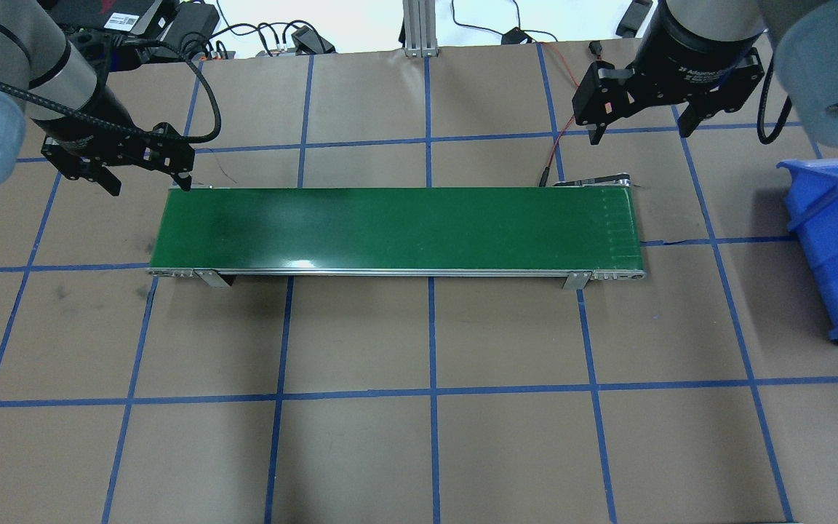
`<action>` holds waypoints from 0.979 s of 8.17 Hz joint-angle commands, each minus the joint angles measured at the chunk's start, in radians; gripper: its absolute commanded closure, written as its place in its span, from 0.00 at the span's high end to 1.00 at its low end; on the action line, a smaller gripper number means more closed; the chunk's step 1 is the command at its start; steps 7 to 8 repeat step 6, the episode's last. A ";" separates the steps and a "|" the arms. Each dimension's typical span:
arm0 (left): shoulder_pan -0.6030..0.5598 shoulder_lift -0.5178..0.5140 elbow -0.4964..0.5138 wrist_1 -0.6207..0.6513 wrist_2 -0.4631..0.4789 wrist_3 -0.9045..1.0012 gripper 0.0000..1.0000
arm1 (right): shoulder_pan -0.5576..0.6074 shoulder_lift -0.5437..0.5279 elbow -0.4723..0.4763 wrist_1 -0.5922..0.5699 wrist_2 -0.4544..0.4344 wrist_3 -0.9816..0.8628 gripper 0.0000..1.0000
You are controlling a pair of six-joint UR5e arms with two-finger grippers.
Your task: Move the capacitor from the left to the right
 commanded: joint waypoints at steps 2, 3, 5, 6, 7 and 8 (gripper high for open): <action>0.013 0.000 -0.001 -0.003 0.004 0.004 1.00 | -0.002 0.000 0.000 0.001 -0.001 -0.001 1.00; 0.013 0.000 -0.001 -0.004 0.003 0.002 1.00 | 0.000 -0.001 0.000 0.001 -0.001 -0.003 1.00; 0.013 -0.001 -0.002 -0.003 0.003 -0.005 1.00 | -0.002 -0.002 0.000 0.001 -0.001 -0.003 1.00; 0.013 -0.001 -0.002 -0.001 0.001 -0.008 1.00 | -0.002 -0.002 0.000 0.000 0.001 -0.003 1.00; 0.013 -0.001 -0.002 -0.001 0.001 -0.008 1.00 | -0.002 -0.002 0.000 0.000 0.001 -0.003 1.00; 0.013 -0.001 -0.002 -0.001 0.001 -0.008 1.00 | -0.002 -0.002 0.000 0.000 0.001 -0.003 1.00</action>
